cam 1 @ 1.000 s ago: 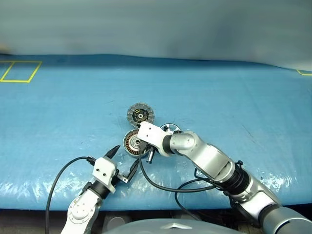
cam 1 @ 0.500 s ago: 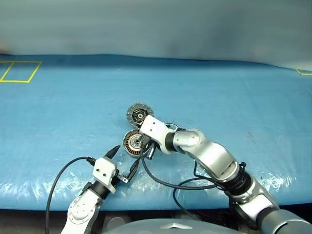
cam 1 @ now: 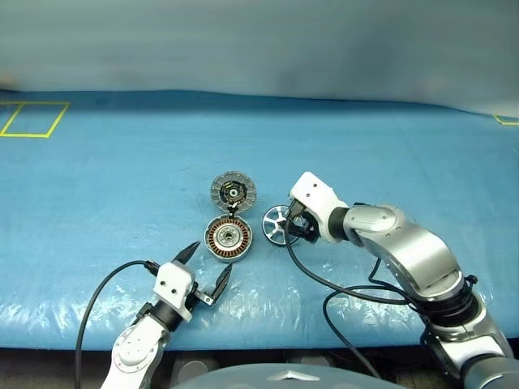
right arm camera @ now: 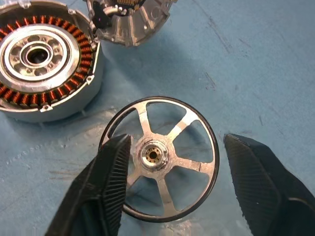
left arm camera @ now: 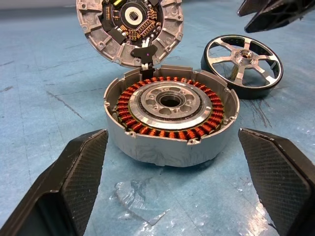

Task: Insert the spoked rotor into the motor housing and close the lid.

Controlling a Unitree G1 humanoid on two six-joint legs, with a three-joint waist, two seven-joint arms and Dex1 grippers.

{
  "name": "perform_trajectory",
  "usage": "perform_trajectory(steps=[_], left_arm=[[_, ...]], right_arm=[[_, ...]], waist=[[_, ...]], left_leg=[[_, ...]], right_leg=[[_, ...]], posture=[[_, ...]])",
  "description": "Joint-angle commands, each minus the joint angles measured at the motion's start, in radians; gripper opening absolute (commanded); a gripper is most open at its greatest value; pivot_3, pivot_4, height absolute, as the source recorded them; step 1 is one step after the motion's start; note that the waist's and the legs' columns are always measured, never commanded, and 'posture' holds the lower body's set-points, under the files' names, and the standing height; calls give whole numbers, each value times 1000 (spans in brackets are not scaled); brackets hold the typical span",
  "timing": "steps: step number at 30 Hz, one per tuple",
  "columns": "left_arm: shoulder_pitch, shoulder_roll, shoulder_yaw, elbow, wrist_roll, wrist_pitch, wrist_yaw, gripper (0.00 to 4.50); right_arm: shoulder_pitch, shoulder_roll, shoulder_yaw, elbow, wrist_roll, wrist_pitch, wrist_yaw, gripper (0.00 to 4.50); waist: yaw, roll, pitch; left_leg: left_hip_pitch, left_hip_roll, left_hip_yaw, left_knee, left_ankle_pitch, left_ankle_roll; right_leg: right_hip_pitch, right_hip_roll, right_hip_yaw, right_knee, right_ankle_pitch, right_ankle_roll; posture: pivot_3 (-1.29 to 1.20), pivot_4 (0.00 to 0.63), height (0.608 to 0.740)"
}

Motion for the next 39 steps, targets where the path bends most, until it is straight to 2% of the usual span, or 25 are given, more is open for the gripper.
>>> perform_trajectory(steps=[1,8,17,25,28,32,33,39], left_arm=[[-4,7,4,-32,-6,2,-7,4500],[-18,5,-1,-36,-9,17,-9,4500],[-11,-3,-3,-37,-7,6,-2,4500],[4,-9,-2,-30,0,-10,8,4500],[3,-10,-2,-26,0,-12,9,4500],[5,-12,-4,-14,1,-23,6,4500],[6,-12,-4,-13,1,-25,6,4500],[1,-13,-6,-8,2,-29,6,4500]], right_arm=[[-11,-65,68,-64,-45,-95,11,3570],[-28,-114,169,-24,-103,-213,56,3570],[-33,-53,188,93,-148,-274,74,3570],[-6,-72,188,130,-163,-281,115,3570],[-1,-77,186,136,-172,-281,125,2946],[6,-75,181,149,-185,-283,129,1623],[8,-75,181,151,-189,-284,130,1408],[16,-69,165,152,-190,-280,132,1319]], waist=[[0,0,0],[0,0,0],[1,0,0],[2,0,0],[2,0,0],[1,-1,0],[1,-1,-1],[1,-1,-1]], left_leg=[[0,0,0,0,0,0],[0,0,0,0,0,0],[0,0,0,1,0,0],[0,0,0,1,0,0],[0,0,0,1,0,0],[1,0,0,1,0,0],[2,0,0,1,0,0],[2,0,0,4,0,0]], right_leg=[[0,0,0,0,0,0],[0,0,0,0,0,1],[0,0,0,0,0,1],[1,0,0,0,0,0],[1,0,0,0,0,1],[1,0,0,0,0,1],[2,0,0,0,0,1],[4,0,0,0,-2,-2]], posture=[[0,150,740],[0,150,740],[0,150,740],[0,150,740],[0,150,740],[0,150,740],[0,150,740],[0,150,740]])
